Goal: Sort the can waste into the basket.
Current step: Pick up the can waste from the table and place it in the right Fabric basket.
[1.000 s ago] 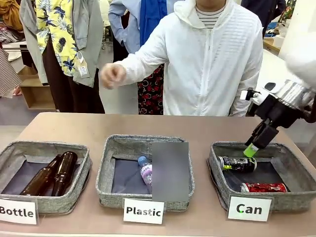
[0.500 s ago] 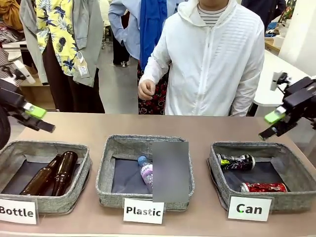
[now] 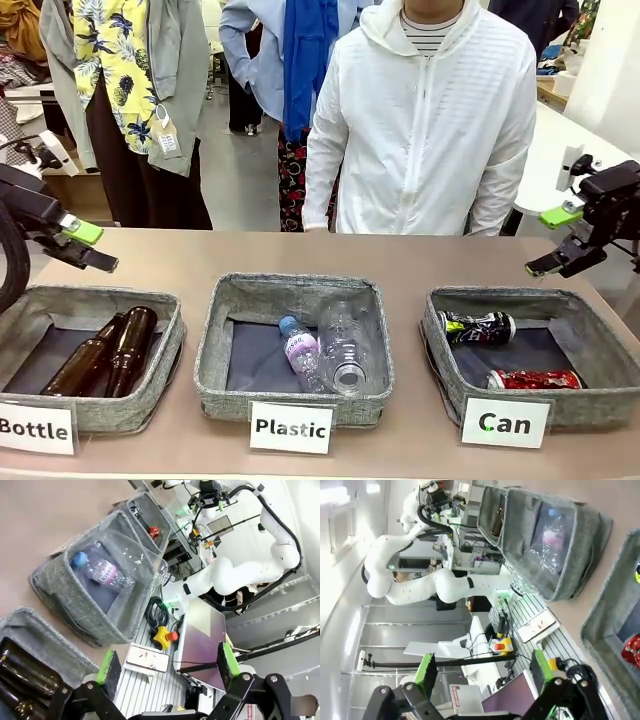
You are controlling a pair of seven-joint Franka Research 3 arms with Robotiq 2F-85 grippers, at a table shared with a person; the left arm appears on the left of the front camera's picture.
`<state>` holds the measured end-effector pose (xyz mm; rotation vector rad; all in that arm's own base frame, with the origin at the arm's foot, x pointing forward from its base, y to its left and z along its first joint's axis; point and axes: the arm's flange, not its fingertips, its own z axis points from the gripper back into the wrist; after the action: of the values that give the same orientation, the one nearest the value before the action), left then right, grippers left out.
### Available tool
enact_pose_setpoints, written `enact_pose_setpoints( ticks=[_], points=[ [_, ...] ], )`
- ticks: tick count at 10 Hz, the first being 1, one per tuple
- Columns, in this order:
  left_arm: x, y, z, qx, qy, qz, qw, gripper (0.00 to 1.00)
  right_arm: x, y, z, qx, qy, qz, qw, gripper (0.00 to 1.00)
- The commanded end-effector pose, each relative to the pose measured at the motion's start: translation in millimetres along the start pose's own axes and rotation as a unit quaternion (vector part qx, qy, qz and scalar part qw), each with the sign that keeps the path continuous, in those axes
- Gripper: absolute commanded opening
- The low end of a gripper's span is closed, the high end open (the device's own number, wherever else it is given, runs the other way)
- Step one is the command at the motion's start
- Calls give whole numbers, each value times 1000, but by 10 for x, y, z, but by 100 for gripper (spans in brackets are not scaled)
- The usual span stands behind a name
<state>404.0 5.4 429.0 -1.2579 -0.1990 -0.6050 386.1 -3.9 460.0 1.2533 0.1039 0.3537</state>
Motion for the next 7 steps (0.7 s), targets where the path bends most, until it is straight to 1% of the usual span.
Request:
enact_pose_setpoints(
  ticks=[1, 7],
  points=[
    [-14, -38, 12, -4, 4, -1, 1000, 100, -20, -7, 54, -14, 1, 17, 1000, 100],
    [-14, -38, 12, -4, 4, -1, 1000, 100, -20, -7, 54, -14, 1, 17, 1000, 100]
  ],
)
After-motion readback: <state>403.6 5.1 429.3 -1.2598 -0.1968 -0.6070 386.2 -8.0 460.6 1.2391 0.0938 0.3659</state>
